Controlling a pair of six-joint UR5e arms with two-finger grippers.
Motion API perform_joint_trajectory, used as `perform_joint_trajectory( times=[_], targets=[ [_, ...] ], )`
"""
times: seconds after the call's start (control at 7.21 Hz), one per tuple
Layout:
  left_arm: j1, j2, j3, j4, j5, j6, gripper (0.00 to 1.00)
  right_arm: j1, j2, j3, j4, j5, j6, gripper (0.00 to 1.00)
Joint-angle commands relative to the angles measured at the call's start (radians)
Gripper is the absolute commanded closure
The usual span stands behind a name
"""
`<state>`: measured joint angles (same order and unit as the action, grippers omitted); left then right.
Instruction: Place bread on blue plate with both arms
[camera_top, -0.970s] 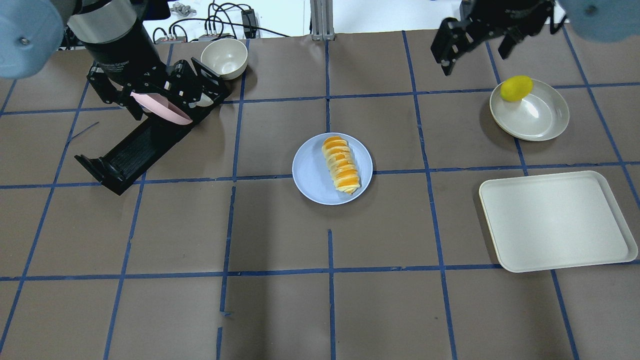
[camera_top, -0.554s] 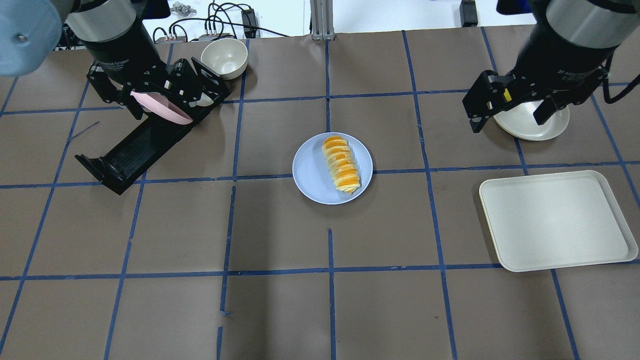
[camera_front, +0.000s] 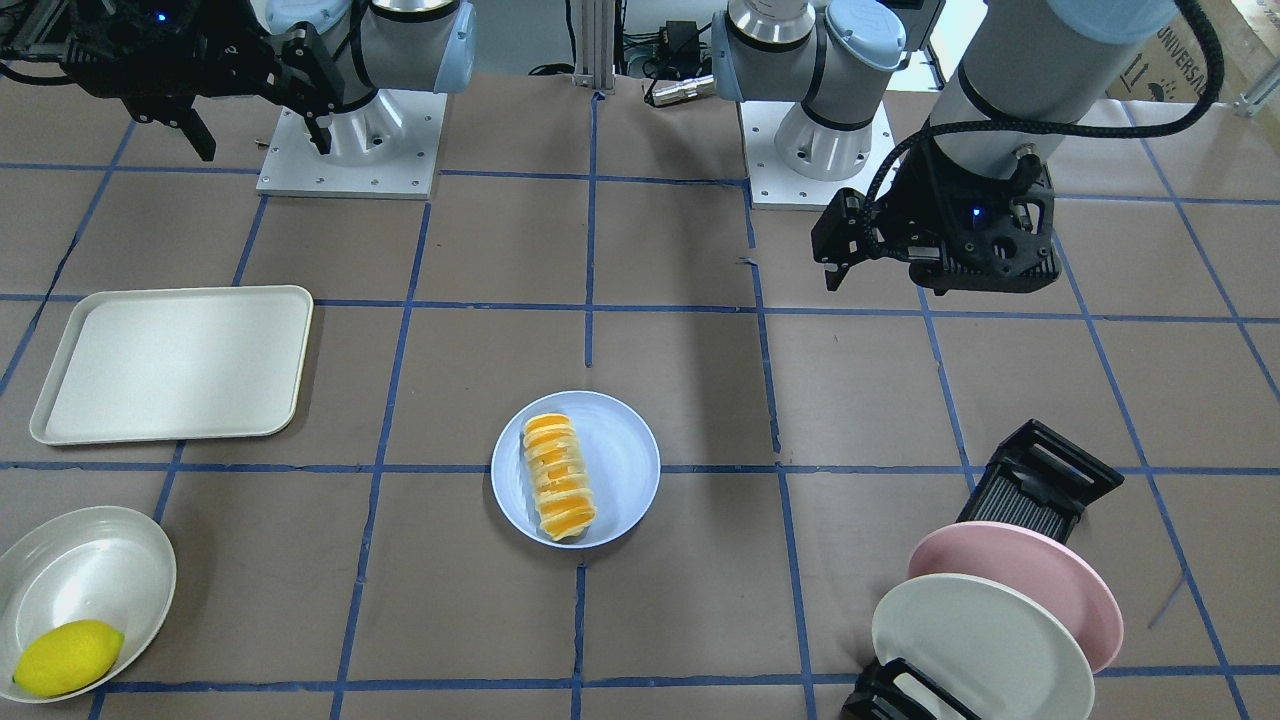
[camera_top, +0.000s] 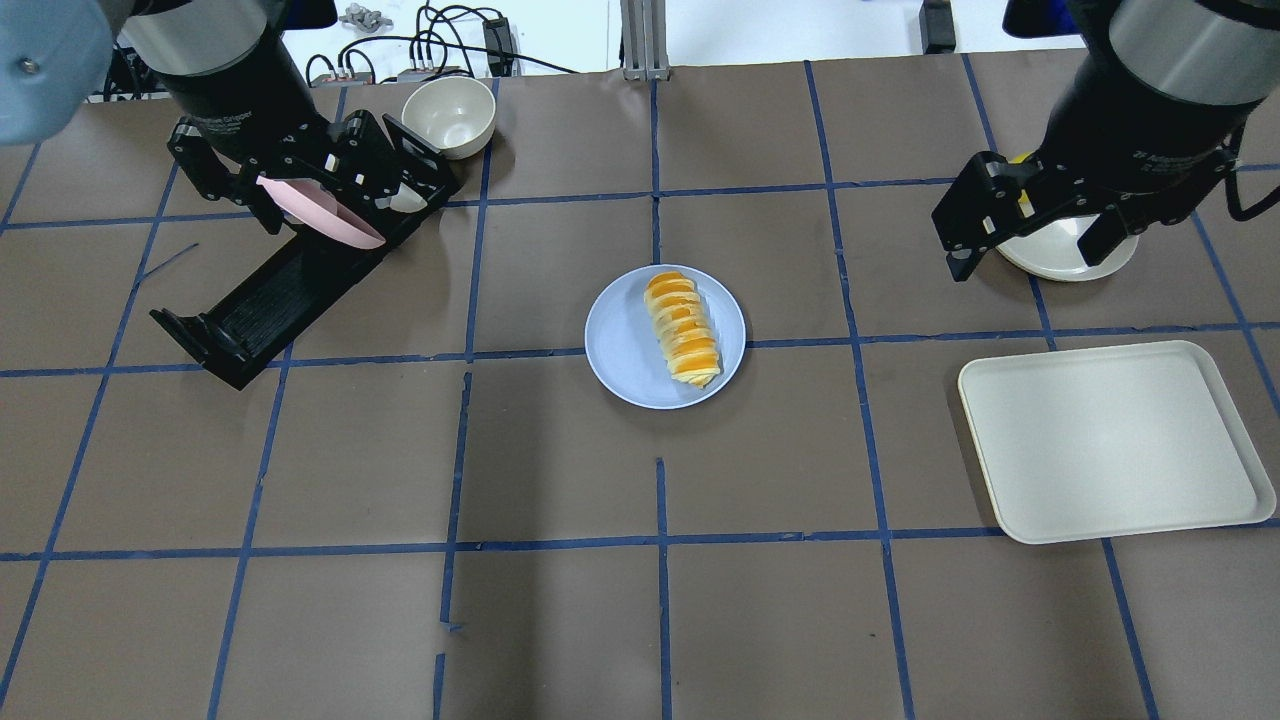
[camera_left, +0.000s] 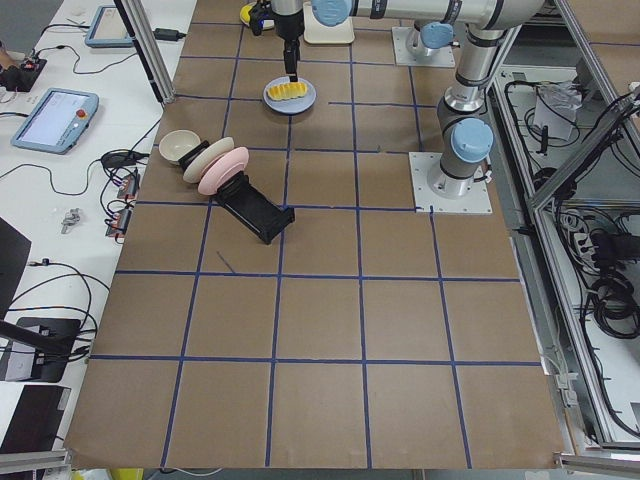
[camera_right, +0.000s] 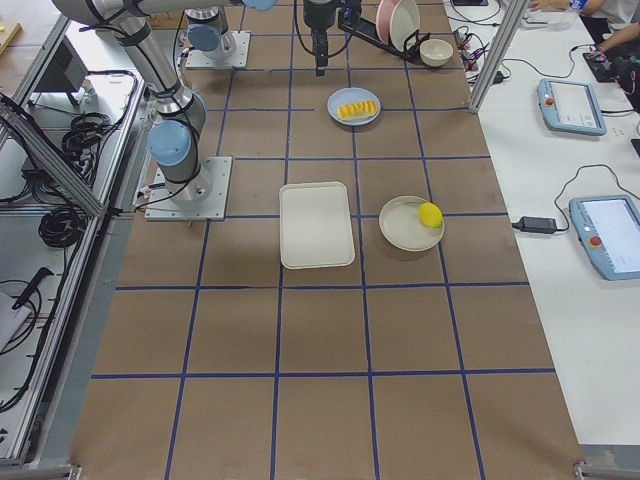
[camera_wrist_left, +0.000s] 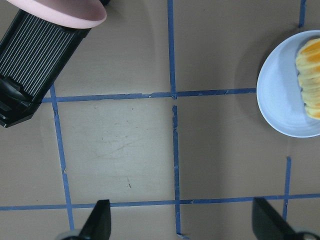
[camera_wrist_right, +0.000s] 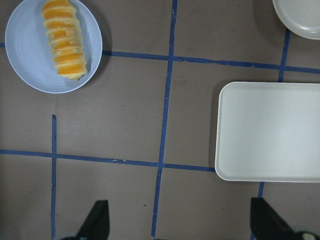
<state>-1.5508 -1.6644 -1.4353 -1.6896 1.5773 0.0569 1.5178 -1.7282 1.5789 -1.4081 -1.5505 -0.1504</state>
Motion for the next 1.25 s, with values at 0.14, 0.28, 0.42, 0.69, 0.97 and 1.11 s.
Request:
perform_joint_trajectory(
  times=[0.14,0.28,0.42,0.69,0.97,1.11],
  targets=[
    [0.003,0.006,0.003,-0.009,0.003,0.003,0.0,-0.001,-0.001,0.004,0.001,0.0,-0.001,0.0],
    [0.003,0.003,0.003,-0.007,0.009,0.003,0.0,-0.001,0.002,0.006,0.001,0.0,-0.003,0.0],
    [0.003,0.0,0.003,-0.002,0.01,0.003,0.0,-0.001,0.004,0.012,0.0,0.0,-0.009,0.0],
    [0.003,0.002,-0.001,-0.002,0.009,0.003,0.0,-0.001,0.005,0.007,-0.002,0.0,-0.008,0.0],
    [0.003,-0.003,0.001,-0.002,0.009,0.003,0.0,-0.001,0.009,0.004,-0.002,0.0,-0.008,0.0],
    [0.003,-0.003,0.001,-0.002,0.007,0.003,0.0,-0.001,0.009,0.004,-0.002,0.0,-0.008,0.0]
  ],
)
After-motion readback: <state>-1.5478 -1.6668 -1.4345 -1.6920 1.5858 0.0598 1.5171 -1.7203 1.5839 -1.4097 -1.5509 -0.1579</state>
